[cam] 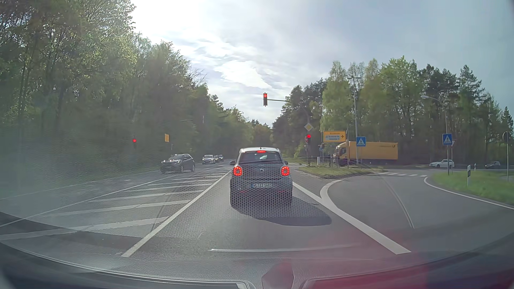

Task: Follow the waypoints while adhering to traffic rules and regulations

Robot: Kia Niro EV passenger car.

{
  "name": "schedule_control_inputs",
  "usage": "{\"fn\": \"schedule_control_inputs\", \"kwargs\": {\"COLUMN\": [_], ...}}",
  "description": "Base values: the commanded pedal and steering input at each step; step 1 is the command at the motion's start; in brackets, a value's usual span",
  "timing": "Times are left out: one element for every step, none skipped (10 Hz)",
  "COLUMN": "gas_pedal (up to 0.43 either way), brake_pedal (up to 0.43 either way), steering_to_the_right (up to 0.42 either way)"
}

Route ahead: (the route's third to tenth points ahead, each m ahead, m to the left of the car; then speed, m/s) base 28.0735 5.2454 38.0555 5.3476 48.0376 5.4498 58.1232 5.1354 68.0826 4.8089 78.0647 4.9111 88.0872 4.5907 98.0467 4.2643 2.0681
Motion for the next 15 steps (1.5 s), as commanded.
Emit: {"fn": "schedule_control_inputs", "kwargs": {"gas_pedal": [0.000,0.000,0.000,0.000,0.000,0.000,0.000,0.000,0.000,0.000,0.000,0.000,0.000,0.000,0.000], "brake_pedal": [0.177,0.177,0.183,0.195,0.201,0.207,0.213,0.207,0.207,0.207,0.207,0.207,0.207,0.207,0.207], "steering_to_the_right": [-0.001,-0.002,-0.001,-0.002,-0.001,-0.001,-0.001,-0.001,-0.001,-0.001,-0.001,-0.001,-0.001,-0.001,-0.001]}}
